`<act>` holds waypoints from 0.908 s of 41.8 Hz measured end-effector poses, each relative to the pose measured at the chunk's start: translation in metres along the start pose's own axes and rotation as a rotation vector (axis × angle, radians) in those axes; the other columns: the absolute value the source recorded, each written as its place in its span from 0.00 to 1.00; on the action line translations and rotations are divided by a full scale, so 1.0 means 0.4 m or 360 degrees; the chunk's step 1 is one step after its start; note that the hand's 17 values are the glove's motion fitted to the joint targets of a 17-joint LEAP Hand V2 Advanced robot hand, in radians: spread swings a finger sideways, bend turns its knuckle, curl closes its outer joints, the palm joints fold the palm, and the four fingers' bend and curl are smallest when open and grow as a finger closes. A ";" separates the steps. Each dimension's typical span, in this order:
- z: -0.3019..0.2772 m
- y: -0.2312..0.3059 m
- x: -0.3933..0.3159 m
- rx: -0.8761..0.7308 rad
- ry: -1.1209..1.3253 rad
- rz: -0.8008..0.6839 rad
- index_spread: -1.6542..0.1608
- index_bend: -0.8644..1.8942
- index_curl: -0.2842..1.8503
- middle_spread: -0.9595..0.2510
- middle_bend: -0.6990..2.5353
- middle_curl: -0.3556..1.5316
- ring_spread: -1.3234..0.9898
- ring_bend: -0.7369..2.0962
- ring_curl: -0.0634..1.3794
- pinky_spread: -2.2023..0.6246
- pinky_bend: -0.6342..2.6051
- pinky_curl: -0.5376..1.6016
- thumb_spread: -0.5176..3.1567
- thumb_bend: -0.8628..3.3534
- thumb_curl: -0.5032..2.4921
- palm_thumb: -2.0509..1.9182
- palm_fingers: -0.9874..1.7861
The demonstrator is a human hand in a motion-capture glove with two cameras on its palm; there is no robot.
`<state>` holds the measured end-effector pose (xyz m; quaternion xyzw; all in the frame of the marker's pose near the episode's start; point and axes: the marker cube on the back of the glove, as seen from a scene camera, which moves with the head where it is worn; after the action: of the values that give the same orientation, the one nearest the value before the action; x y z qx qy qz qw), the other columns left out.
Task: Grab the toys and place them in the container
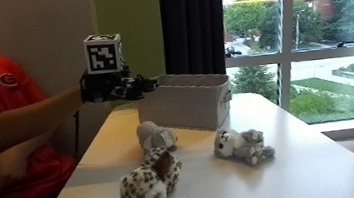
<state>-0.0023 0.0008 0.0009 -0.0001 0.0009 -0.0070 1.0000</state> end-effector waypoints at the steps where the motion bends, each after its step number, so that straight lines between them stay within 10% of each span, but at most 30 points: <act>1: 0.000 0.000 0.000 0.0000 0.0001 0.0000 0.83 0.39 0.16 0.76 0.26 0.20 0.56 0.29 0.04 0.78 0.33 0.29 0.26 0.19 0.17 0.50 0.35; 38: 0.039 0.000 0.033 0.0000 -0.0031 0.0024 0.73 0.39 0.27 0.73 0.27 0.30 0.55 0.31 0.08 0.78 0.37 0.38 0.47 0.19 0.20 0.50 0.31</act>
<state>0.0109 0.0008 0.0164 -0.0001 -0.0088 0.0005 1.0000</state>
